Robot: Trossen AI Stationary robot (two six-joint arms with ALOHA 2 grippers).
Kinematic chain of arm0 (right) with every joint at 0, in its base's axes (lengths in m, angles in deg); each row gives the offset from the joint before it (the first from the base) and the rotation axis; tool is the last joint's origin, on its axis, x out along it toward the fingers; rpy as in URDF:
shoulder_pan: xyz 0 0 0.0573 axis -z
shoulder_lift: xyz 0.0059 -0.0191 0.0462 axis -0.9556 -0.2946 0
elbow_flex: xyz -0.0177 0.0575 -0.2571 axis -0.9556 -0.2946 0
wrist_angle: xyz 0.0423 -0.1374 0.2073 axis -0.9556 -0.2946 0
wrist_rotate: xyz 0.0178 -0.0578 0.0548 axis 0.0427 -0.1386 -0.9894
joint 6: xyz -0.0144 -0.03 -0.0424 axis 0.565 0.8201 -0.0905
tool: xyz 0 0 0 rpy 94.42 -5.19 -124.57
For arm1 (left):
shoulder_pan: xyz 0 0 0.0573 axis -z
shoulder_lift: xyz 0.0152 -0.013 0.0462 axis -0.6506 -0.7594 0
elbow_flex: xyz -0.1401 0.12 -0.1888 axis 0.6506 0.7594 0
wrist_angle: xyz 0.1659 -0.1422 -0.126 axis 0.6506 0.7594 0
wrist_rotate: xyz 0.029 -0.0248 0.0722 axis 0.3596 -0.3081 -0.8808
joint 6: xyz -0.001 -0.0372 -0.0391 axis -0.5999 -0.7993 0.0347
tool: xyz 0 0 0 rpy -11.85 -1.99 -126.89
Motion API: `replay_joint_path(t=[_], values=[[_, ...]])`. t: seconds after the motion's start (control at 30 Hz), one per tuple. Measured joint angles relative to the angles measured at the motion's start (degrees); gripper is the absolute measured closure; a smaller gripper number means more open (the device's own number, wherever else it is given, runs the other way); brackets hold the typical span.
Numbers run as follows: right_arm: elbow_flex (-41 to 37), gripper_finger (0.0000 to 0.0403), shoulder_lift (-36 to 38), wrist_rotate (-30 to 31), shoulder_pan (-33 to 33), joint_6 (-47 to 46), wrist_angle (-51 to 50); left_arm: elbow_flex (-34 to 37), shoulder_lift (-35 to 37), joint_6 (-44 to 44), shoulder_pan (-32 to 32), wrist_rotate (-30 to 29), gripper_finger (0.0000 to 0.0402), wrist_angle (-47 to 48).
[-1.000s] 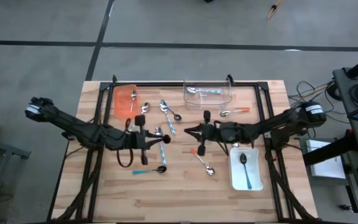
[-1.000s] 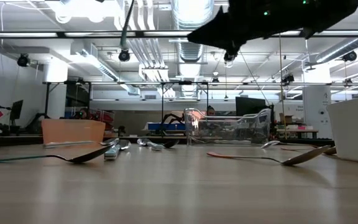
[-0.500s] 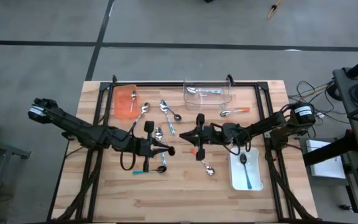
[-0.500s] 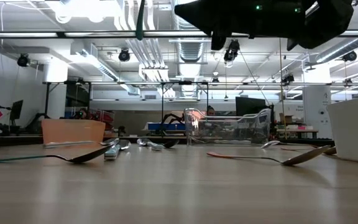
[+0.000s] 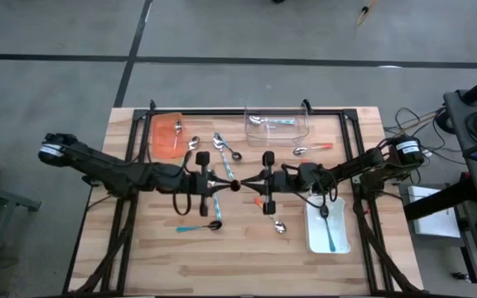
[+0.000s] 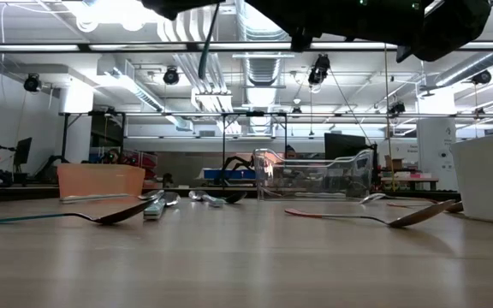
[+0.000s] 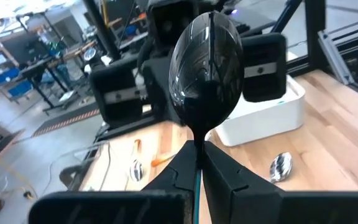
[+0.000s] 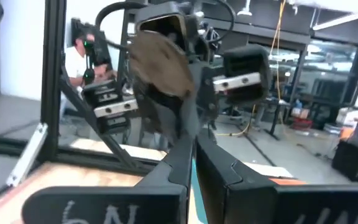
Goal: Sort silverware by color (type)
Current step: Put the blue spoon into the white bin
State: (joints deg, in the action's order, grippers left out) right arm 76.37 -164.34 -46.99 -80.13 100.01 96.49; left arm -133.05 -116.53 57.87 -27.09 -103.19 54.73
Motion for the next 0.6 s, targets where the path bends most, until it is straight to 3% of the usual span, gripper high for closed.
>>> replay_joint_path(t=[0.3,0.6], values=[[0.0,0.0374,0.1,0.1,0.0,0.5,0.0,0.0,-2.1,-1.3,-1.0,0.0,0.0402,0.0],[0.0,0.0249,0.1,0.1,0.0,-0.9,0.0,0.0,-2.1,-1.8,-1.2,0.0,0.0402,-0.4]])
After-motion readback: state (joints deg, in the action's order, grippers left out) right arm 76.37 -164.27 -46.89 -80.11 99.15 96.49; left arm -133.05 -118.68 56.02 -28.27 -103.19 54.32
